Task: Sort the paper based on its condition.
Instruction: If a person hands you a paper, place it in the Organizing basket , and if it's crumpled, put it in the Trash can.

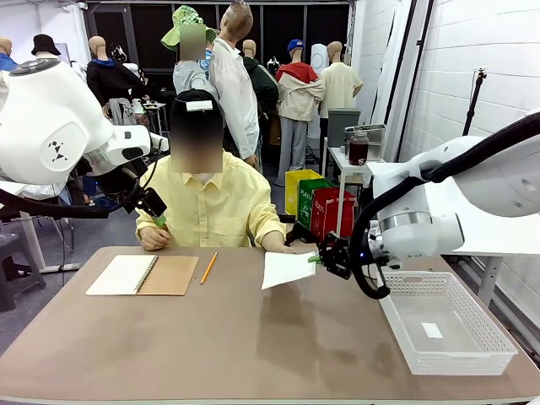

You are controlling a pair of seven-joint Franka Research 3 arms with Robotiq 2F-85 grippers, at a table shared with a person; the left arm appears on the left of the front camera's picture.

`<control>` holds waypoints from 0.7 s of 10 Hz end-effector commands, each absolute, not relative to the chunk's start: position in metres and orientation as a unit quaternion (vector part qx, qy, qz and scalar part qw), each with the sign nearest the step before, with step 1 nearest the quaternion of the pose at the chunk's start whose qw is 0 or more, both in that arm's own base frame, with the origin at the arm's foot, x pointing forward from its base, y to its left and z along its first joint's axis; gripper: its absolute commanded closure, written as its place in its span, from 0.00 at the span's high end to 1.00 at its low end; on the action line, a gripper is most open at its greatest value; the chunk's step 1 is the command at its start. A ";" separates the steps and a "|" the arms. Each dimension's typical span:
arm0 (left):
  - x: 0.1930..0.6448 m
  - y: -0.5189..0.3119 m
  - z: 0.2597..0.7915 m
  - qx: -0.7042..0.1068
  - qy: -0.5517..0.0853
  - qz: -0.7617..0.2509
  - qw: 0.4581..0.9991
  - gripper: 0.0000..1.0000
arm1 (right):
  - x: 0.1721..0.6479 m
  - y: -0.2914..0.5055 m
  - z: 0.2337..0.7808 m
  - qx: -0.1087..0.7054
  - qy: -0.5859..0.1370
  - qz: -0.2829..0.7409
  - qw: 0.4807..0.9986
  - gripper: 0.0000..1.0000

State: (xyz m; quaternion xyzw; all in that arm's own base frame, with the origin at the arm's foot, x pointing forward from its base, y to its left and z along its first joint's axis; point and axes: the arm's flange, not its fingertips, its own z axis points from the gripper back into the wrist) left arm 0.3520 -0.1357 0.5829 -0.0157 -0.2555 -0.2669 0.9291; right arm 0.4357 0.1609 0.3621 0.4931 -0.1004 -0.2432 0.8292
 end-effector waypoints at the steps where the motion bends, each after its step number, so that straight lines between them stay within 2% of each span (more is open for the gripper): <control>1: 0.352 -0.135 0.583 -0.017 -0.258 -0.267 0.928 1.00 | 0.436 0.142 0.399 0.440 -0.166 -0.186 0.863 0.00; 3: 0.352 -0.135 0.583 -0.017 -0.258 -0.267 0.928 1.00 | 0.432 0.115 0.439 0.369 -0.184 -0.131 0.902 0.00; 4: 0.352 -0.135 0.583 -0.017 -0.258 -0.267 0.928 1.00 | 0.425 0.094 0.463 0.327 -0.179 -0.066 0.926 0.00; 7: 0.352 -0.135 0.583 -0.017 -0.258 -0.267 0.928 1.00 | 0.407 0.043 0.501 0.284 -0.146 -0.007 0.948 0.00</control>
